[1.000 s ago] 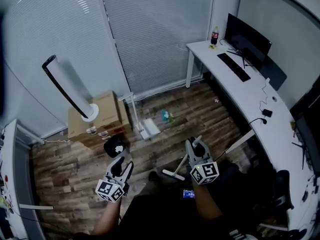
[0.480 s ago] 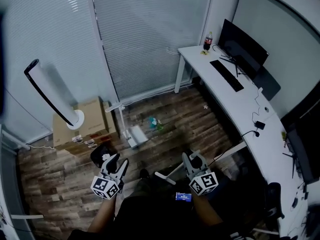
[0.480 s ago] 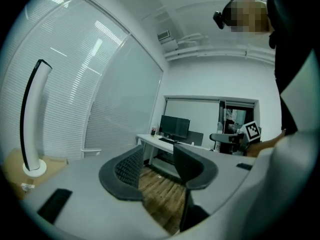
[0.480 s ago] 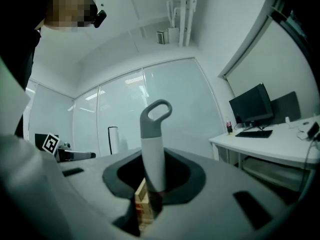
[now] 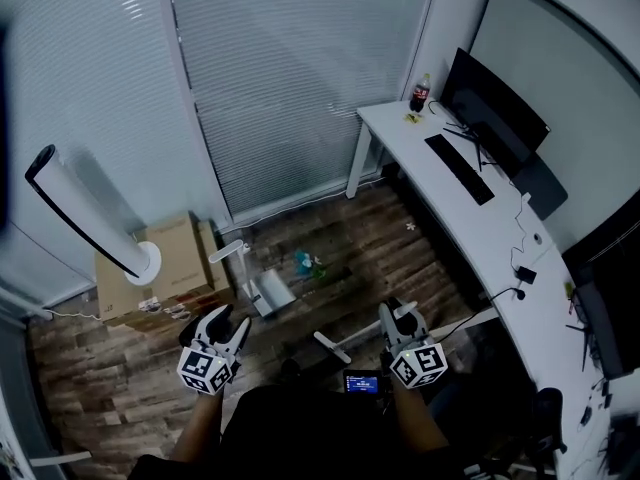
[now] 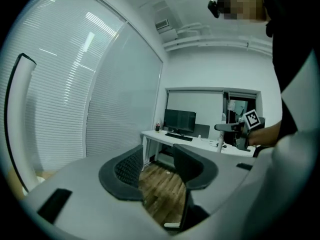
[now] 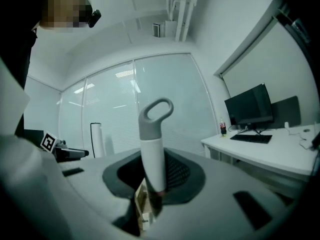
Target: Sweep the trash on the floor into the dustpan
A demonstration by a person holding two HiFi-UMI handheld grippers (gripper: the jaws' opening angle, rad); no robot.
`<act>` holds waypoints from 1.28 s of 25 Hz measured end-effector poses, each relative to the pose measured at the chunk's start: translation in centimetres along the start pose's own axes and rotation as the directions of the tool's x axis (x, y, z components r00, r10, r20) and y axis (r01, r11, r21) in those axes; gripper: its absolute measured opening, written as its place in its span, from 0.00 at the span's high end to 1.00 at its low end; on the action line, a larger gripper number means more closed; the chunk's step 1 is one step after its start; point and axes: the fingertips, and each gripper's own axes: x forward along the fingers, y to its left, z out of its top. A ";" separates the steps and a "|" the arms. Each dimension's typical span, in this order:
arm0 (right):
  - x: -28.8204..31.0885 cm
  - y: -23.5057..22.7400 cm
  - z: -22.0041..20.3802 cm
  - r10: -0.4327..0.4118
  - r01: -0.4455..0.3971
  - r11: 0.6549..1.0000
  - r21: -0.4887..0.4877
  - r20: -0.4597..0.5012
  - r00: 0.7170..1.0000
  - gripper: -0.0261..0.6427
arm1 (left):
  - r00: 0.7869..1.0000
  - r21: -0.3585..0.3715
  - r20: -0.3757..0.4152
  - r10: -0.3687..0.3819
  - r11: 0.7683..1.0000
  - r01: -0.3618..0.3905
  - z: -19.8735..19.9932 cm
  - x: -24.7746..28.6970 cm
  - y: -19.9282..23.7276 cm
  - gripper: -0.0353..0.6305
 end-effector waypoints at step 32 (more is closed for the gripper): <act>16.0 -10.2 4.0 -0.179 0.180 0.983 -0.019 0.047 0.983 0.85 | 0.854 0.312 -0.516 0.064 0.943 0.118 -6.8 13.1 19.1 0.59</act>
